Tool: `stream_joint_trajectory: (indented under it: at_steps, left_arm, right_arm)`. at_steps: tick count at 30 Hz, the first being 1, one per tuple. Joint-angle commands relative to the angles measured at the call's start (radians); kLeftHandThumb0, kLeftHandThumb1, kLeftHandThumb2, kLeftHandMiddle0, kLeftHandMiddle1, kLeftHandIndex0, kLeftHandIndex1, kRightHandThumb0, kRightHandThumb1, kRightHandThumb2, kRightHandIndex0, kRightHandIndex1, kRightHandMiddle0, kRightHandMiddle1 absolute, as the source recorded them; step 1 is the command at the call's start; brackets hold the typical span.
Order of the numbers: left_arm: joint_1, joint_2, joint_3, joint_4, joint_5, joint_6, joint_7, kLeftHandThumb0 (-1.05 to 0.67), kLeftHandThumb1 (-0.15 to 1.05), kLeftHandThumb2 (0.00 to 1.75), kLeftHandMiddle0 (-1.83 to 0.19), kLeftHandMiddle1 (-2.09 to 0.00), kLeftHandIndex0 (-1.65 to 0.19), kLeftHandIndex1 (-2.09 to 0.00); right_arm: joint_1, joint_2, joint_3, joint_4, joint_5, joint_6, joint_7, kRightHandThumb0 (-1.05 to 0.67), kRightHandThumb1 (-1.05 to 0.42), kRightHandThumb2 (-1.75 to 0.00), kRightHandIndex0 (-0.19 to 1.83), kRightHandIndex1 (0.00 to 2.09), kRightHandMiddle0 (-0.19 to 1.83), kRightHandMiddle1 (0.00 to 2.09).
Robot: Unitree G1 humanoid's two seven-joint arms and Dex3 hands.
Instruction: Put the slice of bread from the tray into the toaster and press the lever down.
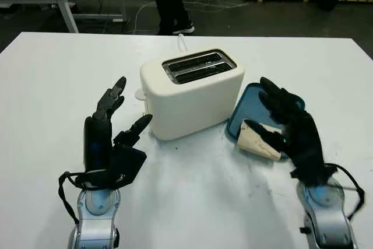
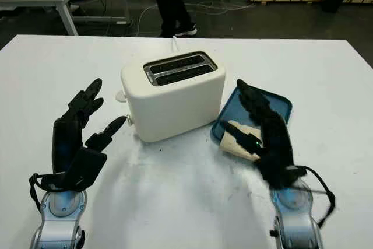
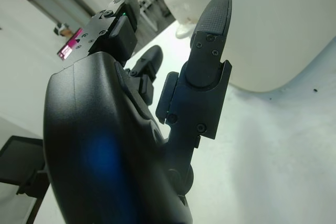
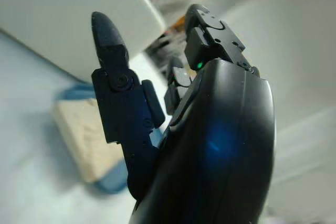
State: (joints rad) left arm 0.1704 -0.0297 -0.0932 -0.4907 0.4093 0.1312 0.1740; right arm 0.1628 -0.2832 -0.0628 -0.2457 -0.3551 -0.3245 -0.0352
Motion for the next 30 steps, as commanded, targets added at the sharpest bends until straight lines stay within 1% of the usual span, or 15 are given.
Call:
stream_joint_trajectory:
  at_steps: [1,3,4,9,13,20,30]
  left_arm:
    - [-0.005,-0.006,-0.004,0.005,-0.002,-0.005,0.006,-0.53,0.92,0.1,-0.28,-0.51,-0.42,-0.01]
    - [-0.011,-0.005,-0.005,0.015,-0.005,-0.012,0.006,-0.53,0.92,0.09,-0.28,-0.51,-0.42,-0.01]
    - [-0.014,-0.005,-0.005,0.018,-0.005,-0.014,0.007,-0.53,0.92,0.09,-0.28,-0.5,-0.42,-0.01]
    - [-0.028,0.001,-0.006,0.036,-0.01,-0.03,0.005,-0.56,0.92,0.1,-0.28,-0.5,-0.42,0.0]
    - [-0.037,-0.005,-0.011,0.04,-0.01,-0.028,0.006,-0.56,0.92,0.09,-0.28,-0.5,-0.41,0.0]
    - [-0.041,-0.007,-0.019,0.035,-0.009,-0.026,0.003,-0.56,0.92,0.1,-0.27,-0.51,-0.4,0.0]
    - [-0.042,-0.012,-0.042,0.029,-0.004,-0.018,0.004,-0.55,0.92,0.1,-0.24,-0.53,-0.4,0.0]
  right_arm:
    - [0.037,-0.033,0.0,0.012,-0.069,-0.081,-0.035,-0.39,-0.76,0.0,0.42,0.02,0.46,0.03]
    - [0.062,-0.062,-0.002,0.038,-0.128,-0.13,-0.063,-0.37,-0.76,0.0,0.39,0.01,0.45,0.02]
    - [0.07,-0.072,-0.001,0.046,-0.16,-0.136,-0.072,-0.38,-0.76,0.0,0.39,0.01,0.44,0.01]
    - [0.094,-0.102,0.013,0.082,-0.295,-0.125,-0.124,-0.45,-0.78,-0.01,0.38,0.0,0.41,0.0]
    - [0.093,-0.109,0.03,0.122,-0.35,-0.11,-0.16,-0.46,-0.77,-0.01,0.36,0.0,0.39,0.0]
    - [0.063,-0.133,0.069,0.202,-0.431,-0.095,-0.213,-0.48,-0.79,-0.01,0.32,0.0,0.4,0.01]
    - [-0.005,-0.161,0.154,0.331,-0.613,-0.018,-0.414,-0.43,-0.78,0.0,0.38,0.02,0.44,0.02]
